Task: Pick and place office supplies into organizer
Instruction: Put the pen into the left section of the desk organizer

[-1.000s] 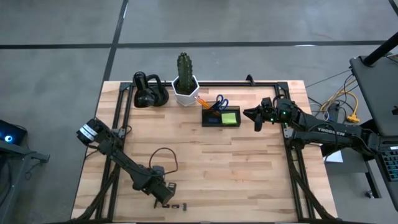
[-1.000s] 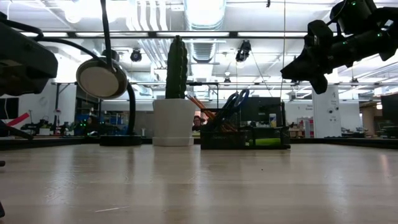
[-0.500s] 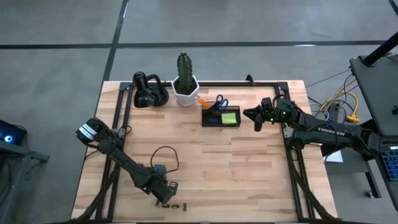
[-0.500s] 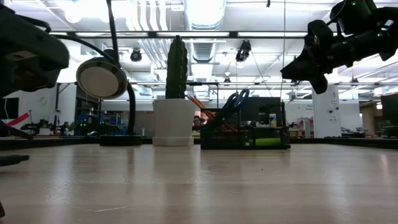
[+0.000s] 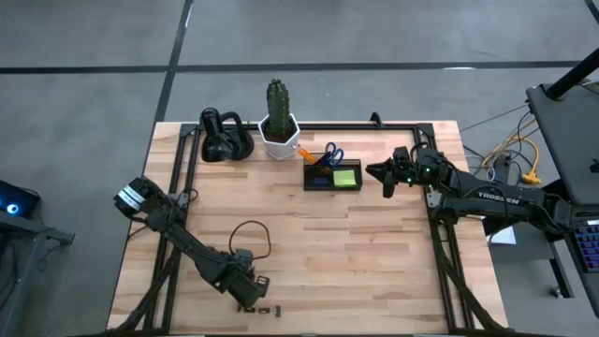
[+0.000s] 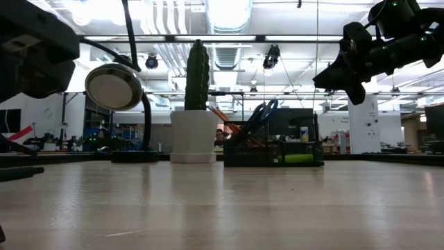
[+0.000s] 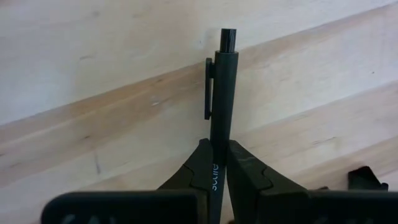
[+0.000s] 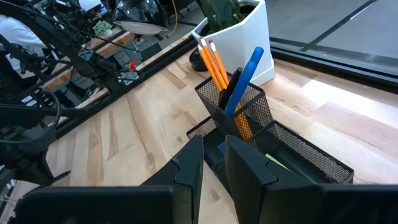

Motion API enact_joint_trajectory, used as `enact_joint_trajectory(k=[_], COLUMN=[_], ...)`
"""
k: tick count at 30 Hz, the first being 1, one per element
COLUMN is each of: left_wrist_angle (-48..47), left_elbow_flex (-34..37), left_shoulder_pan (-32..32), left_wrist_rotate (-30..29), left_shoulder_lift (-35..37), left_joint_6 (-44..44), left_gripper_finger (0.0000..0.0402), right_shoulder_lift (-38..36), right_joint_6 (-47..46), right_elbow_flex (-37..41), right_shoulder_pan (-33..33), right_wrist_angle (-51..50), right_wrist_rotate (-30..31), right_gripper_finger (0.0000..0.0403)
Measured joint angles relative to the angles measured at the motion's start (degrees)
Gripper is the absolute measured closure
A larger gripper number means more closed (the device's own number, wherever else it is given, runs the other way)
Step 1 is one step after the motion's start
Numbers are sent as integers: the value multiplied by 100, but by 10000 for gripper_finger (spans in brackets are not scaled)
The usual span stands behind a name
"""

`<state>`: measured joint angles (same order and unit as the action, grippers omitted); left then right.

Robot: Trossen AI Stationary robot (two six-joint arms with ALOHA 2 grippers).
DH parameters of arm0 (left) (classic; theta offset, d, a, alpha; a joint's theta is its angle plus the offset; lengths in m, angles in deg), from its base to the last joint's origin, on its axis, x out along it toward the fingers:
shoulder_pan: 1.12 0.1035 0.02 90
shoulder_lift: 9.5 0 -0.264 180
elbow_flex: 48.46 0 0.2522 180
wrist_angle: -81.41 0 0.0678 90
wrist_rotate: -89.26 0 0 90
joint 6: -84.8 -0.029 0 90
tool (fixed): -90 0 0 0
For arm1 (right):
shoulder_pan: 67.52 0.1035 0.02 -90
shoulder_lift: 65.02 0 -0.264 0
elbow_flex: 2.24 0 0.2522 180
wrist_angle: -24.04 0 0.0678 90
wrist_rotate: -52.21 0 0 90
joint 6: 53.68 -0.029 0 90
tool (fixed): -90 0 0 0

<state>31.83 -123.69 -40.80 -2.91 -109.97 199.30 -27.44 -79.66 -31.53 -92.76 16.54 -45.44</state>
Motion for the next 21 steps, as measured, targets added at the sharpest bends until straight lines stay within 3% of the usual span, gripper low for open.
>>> enact_joint_trajectory(k=[21], left_wrist_angle=[196], left_elbow_flex=[-4], left_shoulder_pan=[219], left_wrist_rotate=[-704], left_shoulder_lift=[60], left_joint_6=[-737], left_gripper_finger=[393], right_shoulder_lift=[0], right_joint_6=[-63], right_elbow_flex=[-2], right_shoulder_pan=[-1], right_wrist_angle=[1], right_wrist_rotate=[1], right_gripper_finger=[346])
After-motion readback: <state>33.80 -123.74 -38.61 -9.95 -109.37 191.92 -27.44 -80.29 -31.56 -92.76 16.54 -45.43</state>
